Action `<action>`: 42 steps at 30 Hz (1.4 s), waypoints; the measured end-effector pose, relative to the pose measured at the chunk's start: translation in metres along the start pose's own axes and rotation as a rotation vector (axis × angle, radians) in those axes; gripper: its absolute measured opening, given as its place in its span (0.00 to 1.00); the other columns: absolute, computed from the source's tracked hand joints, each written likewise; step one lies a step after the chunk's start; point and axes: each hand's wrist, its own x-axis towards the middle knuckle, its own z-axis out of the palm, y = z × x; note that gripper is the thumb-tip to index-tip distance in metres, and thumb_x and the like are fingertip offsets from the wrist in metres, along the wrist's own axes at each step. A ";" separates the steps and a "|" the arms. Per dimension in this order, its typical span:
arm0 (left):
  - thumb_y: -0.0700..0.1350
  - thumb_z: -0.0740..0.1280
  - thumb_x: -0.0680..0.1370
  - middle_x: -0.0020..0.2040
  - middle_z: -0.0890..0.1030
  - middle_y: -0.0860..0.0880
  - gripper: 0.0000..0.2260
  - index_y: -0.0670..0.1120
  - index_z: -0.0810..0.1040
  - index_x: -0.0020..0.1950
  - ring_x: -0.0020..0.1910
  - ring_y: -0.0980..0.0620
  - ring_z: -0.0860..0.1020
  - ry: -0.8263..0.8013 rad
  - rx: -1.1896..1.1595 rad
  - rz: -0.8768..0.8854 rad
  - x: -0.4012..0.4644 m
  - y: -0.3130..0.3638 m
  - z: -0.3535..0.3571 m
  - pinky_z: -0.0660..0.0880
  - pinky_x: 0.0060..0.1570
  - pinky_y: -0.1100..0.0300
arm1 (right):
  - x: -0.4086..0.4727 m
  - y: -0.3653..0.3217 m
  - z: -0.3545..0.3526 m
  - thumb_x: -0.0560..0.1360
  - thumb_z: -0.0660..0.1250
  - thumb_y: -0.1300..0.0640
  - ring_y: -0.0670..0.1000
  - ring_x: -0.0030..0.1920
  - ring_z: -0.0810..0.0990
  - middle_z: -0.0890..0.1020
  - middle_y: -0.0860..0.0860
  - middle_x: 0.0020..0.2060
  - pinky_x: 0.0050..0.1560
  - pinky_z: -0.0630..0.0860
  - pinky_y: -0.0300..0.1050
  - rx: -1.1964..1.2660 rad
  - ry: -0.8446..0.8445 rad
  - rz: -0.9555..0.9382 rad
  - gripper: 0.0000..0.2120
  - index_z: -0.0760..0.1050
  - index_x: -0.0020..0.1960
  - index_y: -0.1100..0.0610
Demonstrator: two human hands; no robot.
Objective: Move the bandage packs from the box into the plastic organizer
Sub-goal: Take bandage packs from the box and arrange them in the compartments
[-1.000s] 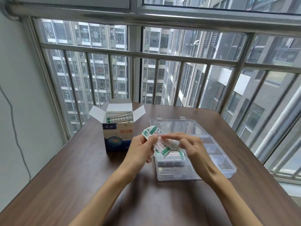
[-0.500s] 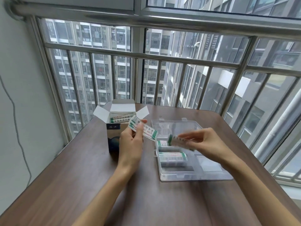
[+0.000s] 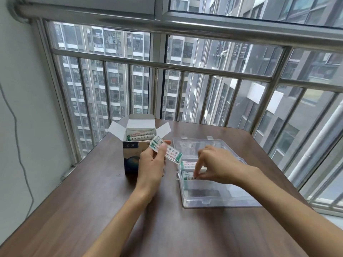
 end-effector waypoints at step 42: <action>0.52 0.71 0.74 0.34 0.81 0.56 0.02 0.57 0.83 0.43 0.33 0.57 0.76 -0.176 0.483 0.023 0.001 -0.006 -0.006 0.76 0.41 0.58 | -0.035 0.024 0.014 0.73 0.70 0.63 0.42 0.39 0.80 0.85 0.48 0.40 0.43 0.74 0.33 1.008 0.161 0.480 0.09 0.82 0.52 0.55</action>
